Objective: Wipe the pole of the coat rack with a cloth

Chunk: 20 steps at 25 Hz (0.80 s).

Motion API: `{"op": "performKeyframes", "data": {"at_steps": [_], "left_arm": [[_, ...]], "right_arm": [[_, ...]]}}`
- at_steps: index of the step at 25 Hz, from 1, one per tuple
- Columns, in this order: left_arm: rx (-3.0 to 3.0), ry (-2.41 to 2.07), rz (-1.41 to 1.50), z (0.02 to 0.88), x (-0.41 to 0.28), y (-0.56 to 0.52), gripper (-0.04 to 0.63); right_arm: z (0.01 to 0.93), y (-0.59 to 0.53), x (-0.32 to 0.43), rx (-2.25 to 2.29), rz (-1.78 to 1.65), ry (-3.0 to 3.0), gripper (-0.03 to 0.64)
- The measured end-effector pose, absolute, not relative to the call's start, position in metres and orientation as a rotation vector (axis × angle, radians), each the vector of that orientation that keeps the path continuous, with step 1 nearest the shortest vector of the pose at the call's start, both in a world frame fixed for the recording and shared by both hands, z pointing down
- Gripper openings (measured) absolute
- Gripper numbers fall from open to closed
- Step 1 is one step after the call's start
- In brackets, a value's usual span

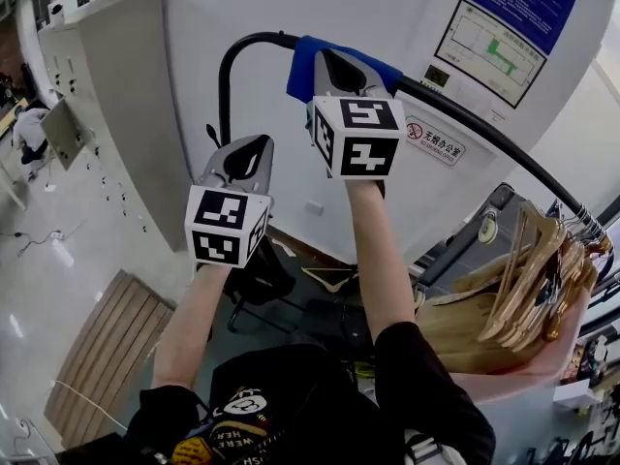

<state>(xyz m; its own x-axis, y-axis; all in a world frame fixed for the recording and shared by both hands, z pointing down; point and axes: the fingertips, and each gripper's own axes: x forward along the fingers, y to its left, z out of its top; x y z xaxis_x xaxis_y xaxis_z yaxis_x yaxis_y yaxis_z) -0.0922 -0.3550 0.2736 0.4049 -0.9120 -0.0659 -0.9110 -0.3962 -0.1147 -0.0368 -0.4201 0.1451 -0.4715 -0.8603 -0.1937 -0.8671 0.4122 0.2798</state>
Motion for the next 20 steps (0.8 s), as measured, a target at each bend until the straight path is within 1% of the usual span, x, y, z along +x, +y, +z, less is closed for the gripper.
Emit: {"op": "performKeyframes", "data": {"at_steps": [7,15,20], "left_arm": [[-2.538,1.598,-0.003,0.267,-0.080,-0.357,0.003],[-2.595,1.511,-0.008,0.268,-0.050,-0.359,0.002],[-2.629,1.447,-0.003,0.268,-0.032,-0.360,0.002]], "right_arm": [[0.149,-0.405,0.006,-1.665,0.511,2.563,0.000],[0.152,-0.384,0.061,-1.770,0.509,2.469,0.001],[0.152,-0.362,0.114,-1.875,0.517,2.369,0.002]]}}
